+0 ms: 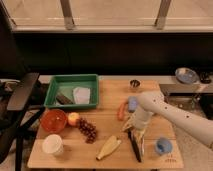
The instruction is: Place brush in purple bowl
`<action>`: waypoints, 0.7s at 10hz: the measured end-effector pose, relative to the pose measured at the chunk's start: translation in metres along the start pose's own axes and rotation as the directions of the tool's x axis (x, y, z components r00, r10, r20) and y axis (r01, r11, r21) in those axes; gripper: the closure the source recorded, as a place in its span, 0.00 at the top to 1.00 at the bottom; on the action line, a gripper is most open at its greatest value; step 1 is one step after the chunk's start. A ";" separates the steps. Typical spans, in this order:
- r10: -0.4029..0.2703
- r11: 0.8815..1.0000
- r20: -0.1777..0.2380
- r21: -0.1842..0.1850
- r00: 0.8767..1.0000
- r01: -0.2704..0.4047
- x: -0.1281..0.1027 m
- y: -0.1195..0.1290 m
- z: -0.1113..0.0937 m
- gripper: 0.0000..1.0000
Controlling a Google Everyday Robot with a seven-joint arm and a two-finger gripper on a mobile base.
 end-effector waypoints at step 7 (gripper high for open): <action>0.033 0.998 -0.137 0.054 0.990 -0.026 0.002 -0.017 -0.061 0.00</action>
